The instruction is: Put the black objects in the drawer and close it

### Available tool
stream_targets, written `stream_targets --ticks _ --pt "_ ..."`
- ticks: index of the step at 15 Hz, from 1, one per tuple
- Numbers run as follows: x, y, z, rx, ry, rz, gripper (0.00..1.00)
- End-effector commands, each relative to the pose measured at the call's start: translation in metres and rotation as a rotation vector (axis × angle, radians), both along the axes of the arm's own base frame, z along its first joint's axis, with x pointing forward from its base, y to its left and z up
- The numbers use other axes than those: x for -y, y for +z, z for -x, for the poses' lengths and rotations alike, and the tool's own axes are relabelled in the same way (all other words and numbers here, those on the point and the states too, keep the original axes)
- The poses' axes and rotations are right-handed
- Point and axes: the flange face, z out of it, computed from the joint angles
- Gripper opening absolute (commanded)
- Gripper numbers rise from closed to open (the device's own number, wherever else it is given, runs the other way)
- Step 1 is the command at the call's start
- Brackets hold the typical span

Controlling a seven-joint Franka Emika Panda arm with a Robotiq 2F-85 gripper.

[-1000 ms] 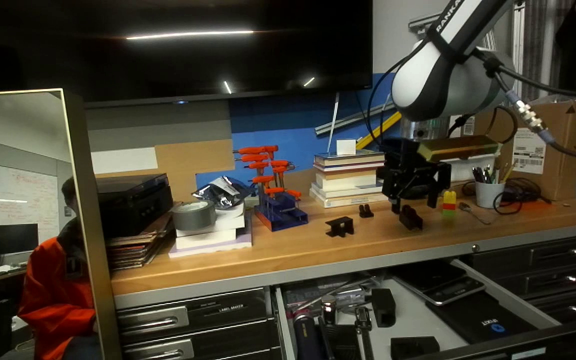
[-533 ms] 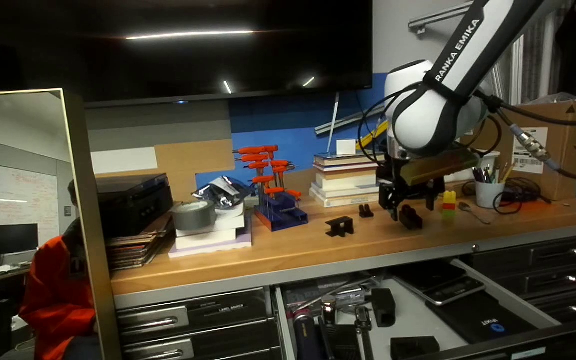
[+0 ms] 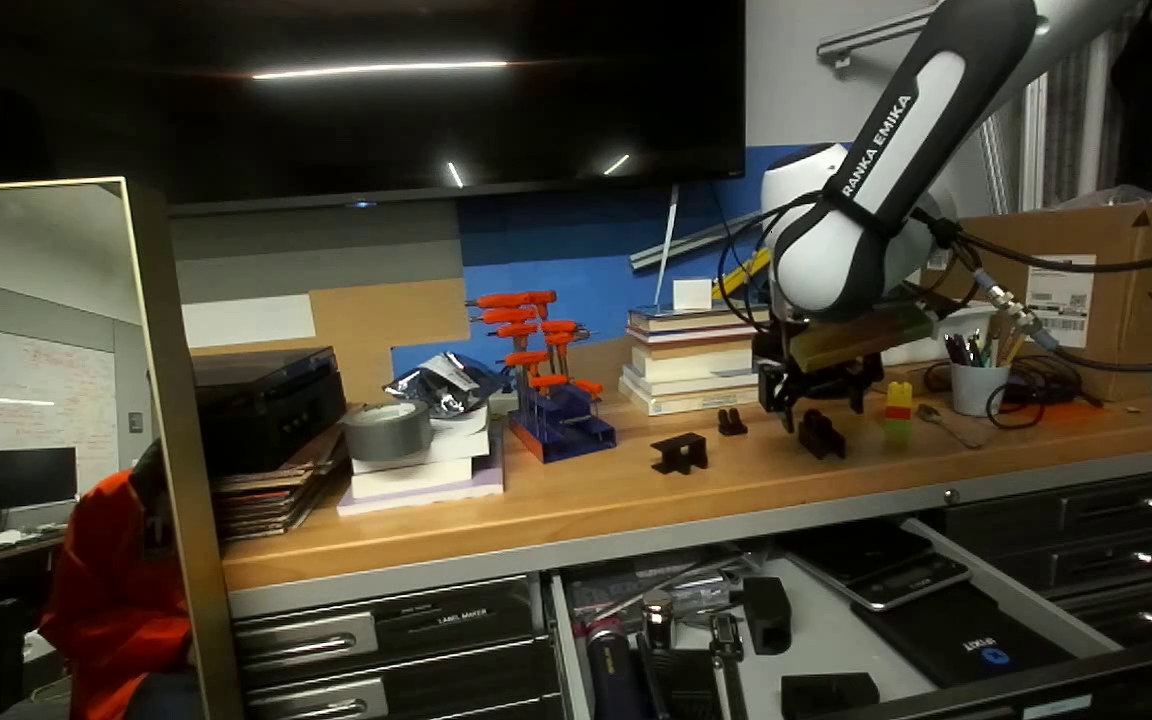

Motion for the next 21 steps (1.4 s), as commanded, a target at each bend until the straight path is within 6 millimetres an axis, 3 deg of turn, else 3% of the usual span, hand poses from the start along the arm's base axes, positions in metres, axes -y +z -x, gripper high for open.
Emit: stream_targets --ticks 1,10,11,12,18,20,21 --pt "0.021 -0.005 -0.016 0.003 -0.042 -0.023 1.00" --pt "0.057 -0.032 -0.028 -0.020 -0.094 -0.108 1.00" --pt "0.058 -0.034 -0.030 -0.021 -0.091 -0.113 0.92" --pt "0.059 -0.036 -0.031 -0.022 -0.089 -0.118 0.75" --pt "0.062 -0.038 -0.034 -0.036 -0.103 -0.146 0.27" --pt "0.057 -0.033 -0.026 -0.078 -0.099 -0.167 0.18" --pt "0.056 -0.032 -0.023 -0.093 -0.091 -0.184 0.22"
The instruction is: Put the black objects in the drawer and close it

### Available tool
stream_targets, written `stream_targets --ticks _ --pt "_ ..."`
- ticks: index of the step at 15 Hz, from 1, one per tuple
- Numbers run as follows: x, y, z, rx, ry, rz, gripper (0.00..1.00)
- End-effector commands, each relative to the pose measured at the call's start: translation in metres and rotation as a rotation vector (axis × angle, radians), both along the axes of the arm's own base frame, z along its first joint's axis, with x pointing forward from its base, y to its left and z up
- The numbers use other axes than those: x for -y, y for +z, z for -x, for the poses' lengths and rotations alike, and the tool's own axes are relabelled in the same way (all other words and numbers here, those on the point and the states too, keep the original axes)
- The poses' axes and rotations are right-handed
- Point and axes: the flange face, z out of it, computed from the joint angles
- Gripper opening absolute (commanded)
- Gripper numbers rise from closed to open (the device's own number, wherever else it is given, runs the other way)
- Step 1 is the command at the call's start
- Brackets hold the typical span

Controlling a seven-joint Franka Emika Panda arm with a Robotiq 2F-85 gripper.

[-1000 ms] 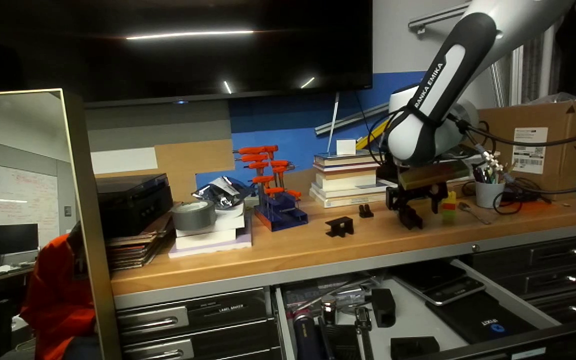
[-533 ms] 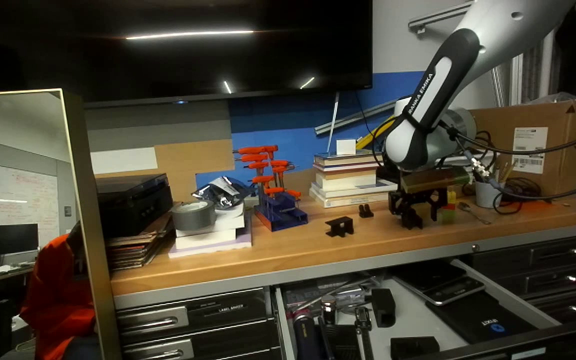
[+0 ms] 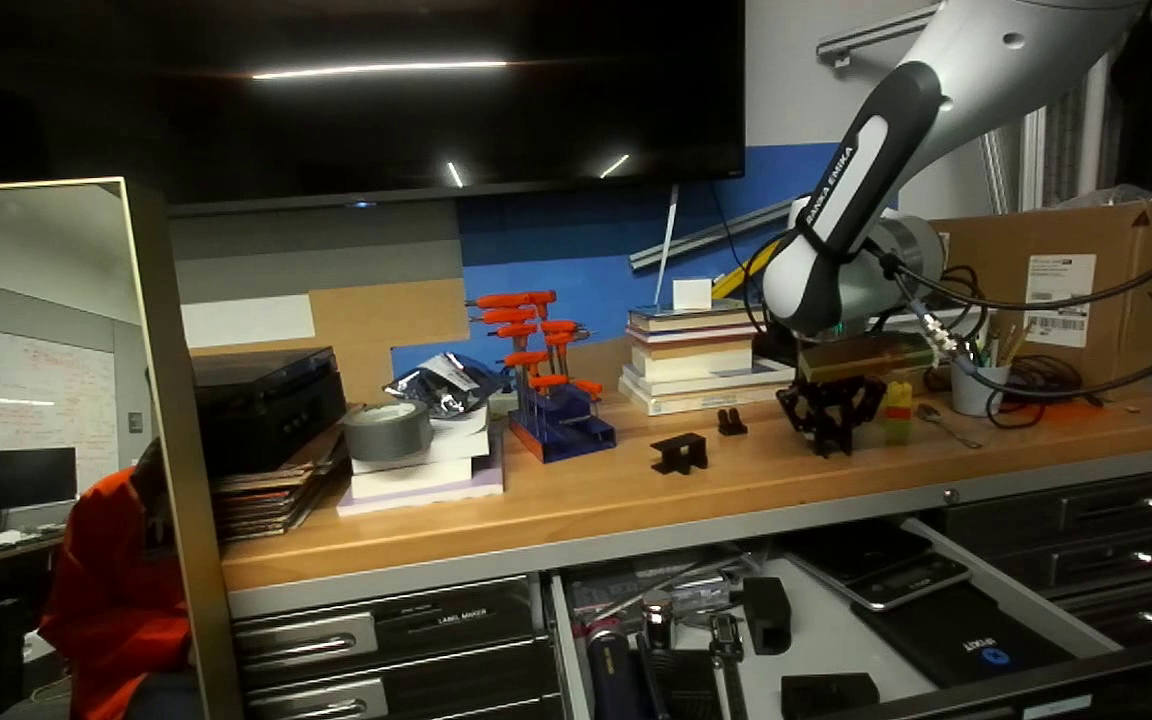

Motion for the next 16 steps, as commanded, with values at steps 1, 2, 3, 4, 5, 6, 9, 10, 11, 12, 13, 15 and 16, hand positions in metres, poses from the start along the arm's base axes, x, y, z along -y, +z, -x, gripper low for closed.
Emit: stream_targets --ticks 1,2,3,4,5,6,9,10,11,12,13,15,16 --pt "-0.005 0.010 0.014 -0.068 0.035 -0.071 0.22" --pt "-0.008 0.012 0.019 -0.088 0.046 -0.092 0.22" --pt "-0.015 0.014 0.030 -0.113 0.074 -0.121 0.22" --pt "-0.021 0.016 0.037 -0.134 0.114 -0.156 0.22" --pt "-0.029 0.019 0.049 -0.156 0.145 -0.192 0.22" --pt "-0.037 0.019 0.060 -0.176 0.181 -0.230 0.22" --pt "-0.063 0.016 0.099 -0.231 0.268 -0.317 0.22" --pt "-0.072 0.013 0.110 -0.250 0.289 -0.336 0.22" --pt "-0.082 0.008 0.121 -0.264 0.309 -0.346 0.22" --pt "-0.090 0.003 0.130 -0.277 0.328 -0.356 0.22" --pt "-0.098 -0.005 0.137 -0.281 0.336 -0.352 0.22" --pt "-0.112 -0.020 0.147 -0.276 0.354 -0.345 0.22" --pt "-0.117 -0.026 0.150 -0.272 0.353 -0.342 0.22"
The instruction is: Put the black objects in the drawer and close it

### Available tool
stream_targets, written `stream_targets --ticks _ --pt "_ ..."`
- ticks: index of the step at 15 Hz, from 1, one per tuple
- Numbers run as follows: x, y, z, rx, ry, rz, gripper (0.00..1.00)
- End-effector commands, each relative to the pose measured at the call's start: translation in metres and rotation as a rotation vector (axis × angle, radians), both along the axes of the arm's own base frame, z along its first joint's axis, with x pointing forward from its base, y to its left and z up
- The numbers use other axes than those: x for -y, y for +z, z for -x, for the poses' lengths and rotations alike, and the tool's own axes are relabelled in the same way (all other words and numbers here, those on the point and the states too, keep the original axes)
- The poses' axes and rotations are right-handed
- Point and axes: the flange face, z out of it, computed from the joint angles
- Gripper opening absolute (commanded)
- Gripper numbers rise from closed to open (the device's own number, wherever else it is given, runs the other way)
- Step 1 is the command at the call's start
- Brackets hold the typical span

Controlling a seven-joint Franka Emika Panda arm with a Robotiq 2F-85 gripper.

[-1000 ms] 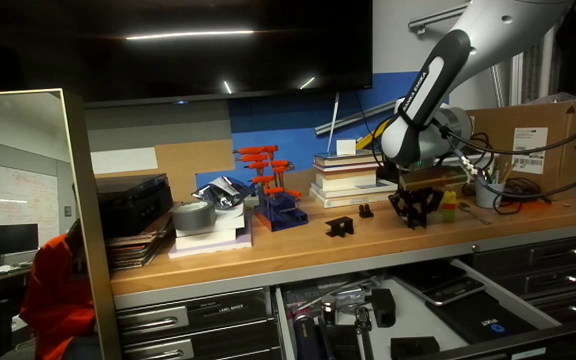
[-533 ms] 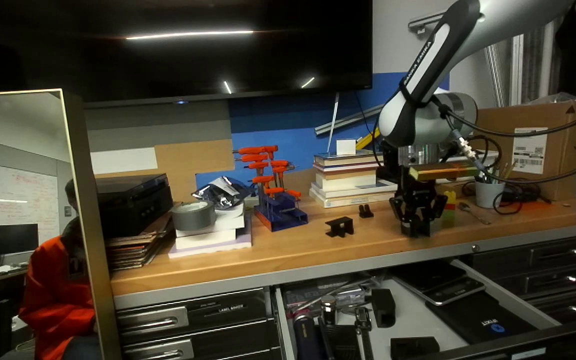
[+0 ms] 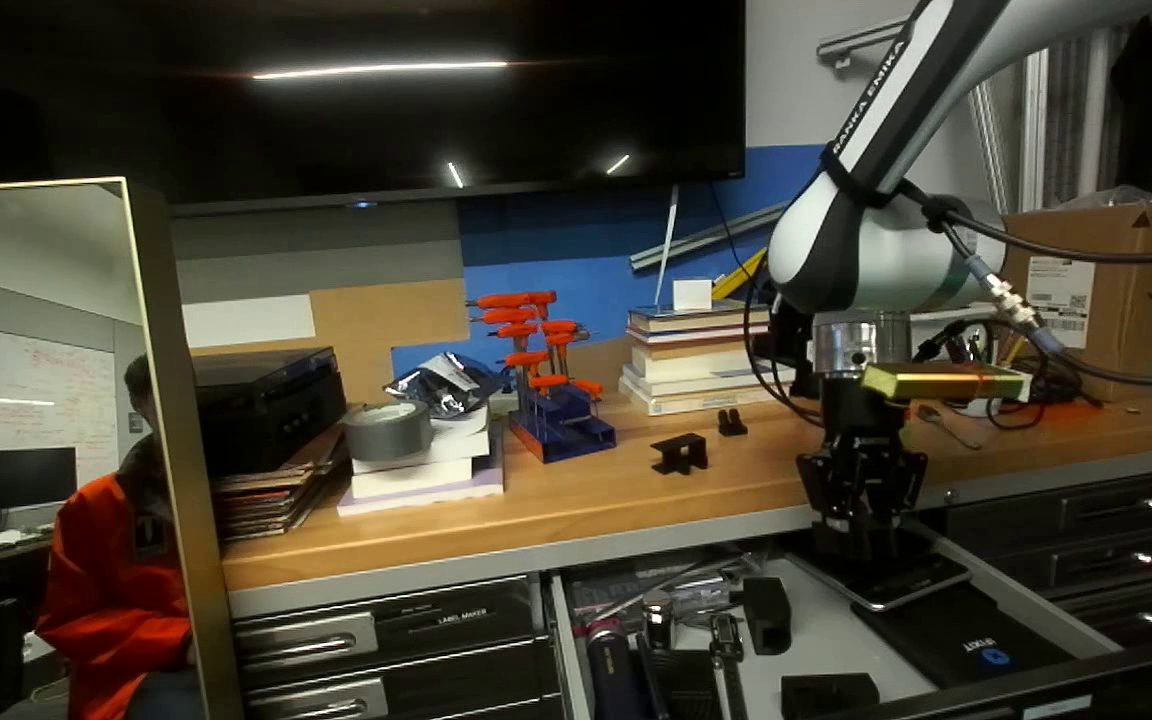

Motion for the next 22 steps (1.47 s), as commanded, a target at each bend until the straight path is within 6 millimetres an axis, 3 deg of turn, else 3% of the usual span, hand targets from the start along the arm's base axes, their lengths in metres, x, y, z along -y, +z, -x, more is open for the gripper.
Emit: stream_targets --ticks 1,7,13,18,22 --pt "-0.021 -0.017 0.018 0.060 0.016 -0.006 0.22" --pt "-0.034 -0.059 0.024 0.220 -0.021 0.058 0.22" --pt "-0.039 -0.092 0.015 0.294 -0.066 0.065 0.22" --pt "-0.033 -0.092 0.002 0.357 -0.085 0.089 0.22" --pt "-0.023 -0.084 0.003 0.397 -0.115 0.111 0.22"
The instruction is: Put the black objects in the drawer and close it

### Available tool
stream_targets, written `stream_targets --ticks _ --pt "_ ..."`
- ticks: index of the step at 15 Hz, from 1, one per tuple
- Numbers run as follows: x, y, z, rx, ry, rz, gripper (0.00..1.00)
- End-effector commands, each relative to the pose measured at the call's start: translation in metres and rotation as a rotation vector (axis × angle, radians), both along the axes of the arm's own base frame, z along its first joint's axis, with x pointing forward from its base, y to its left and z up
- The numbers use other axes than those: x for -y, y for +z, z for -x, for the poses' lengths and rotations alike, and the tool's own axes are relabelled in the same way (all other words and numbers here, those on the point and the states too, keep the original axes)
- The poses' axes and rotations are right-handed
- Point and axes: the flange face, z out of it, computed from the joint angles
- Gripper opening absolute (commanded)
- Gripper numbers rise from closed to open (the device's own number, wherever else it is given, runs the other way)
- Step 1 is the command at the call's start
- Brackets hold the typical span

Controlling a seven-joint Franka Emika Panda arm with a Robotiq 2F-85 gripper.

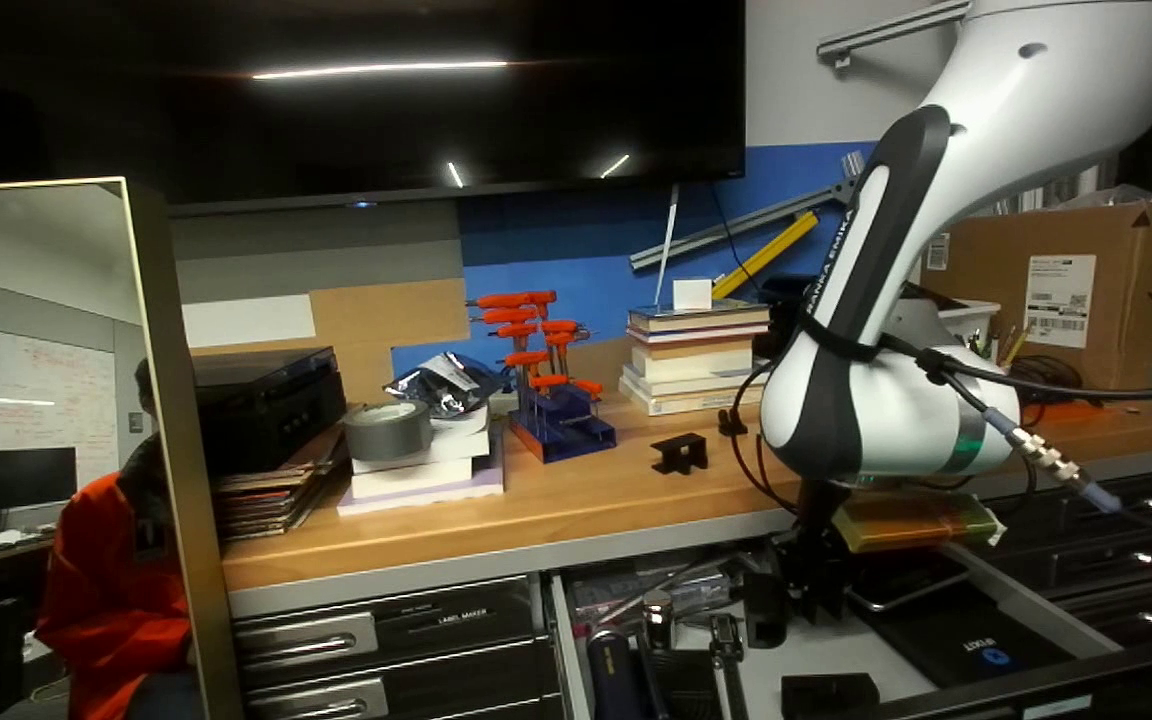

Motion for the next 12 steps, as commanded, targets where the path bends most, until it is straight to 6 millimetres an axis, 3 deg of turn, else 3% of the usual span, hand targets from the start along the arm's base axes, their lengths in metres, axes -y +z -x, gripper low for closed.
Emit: stream_targets --ticks 1,6,12 --pt "0.008 0.007 -0.002 0.052 -0.037 0.020 0.22" --pt "0.017 0.000 -0.003 0.033 -0.050 0.036 0.22" --pt "0.021 -0.026 -0.018 -0.008 -0.057 0.033 0.22"
